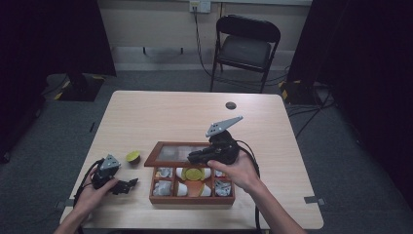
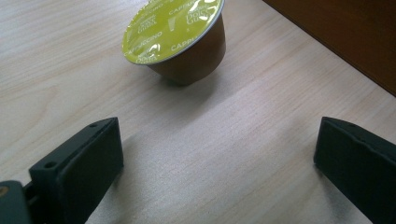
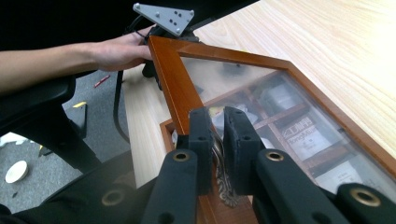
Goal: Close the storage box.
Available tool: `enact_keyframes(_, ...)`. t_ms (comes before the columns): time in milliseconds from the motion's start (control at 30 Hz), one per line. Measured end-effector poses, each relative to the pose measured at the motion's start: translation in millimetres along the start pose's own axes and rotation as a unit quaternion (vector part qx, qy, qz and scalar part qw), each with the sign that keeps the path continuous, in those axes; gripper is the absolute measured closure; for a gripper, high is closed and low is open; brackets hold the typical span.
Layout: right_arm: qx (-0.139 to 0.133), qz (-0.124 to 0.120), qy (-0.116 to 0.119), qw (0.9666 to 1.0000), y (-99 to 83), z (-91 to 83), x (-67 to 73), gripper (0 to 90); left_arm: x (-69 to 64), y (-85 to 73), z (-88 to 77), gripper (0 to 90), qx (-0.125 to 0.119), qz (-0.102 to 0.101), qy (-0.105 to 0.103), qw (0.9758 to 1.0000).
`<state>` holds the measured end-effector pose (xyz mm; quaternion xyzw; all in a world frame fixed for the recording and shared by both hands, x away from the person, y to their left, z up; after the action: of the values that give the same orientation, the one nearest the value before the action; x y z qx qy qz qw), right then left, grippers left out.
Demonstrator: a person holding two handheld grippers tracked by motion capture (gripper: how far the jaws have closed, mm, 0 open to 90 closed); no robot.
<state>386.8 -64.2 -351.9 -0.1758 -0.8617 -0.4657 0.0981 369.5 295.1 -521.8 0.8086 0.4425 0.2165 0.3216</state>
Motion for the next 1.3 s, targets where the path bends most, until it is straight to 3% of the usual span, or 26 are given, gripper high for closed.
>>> enact_keyframes(233,0.004,-0.004,-0.007,1.0000,-5.6,3.8,4.6,81.9,0.0,0.0,0.0,0.6,0.000,0.000,0.000,1.0000)
enact_keyframes(567,0.031,-0.014,-0.032,0.9989,-22.3,15.1,17.3,81.7,0.0,0.1,0.1,0.6,0.000,0.000,0.000,1.0000)
enact_keyframes(733,0.022,-0.017,-0.022,0.9994,-30.7,18.2,16.3,81.7,0.0,0.0,0.1,0.5,0.000,0.000,0.000,1.0000)
enact_keyframes(1300,0.044,-0.023,-0.012,0.9987,-57.6,35.8,16.5,81.8,-0.1,0.1,0.2,0.2,0.001,0.001,-0.001,1.0000)
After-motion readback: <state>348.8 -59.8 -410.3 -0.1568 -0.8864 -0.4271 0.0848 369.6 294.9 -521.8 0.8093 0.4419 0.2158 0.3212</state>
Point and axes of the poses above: each handheld gripper's, and its own axes: z roughly forward along the jaws, y roughly out of its top, x roughly to its left, the point moved 2 cm from there along z, roughly forward along the jaws, and after that the axes turned 7 degrees about y, right-handed, at the moved point
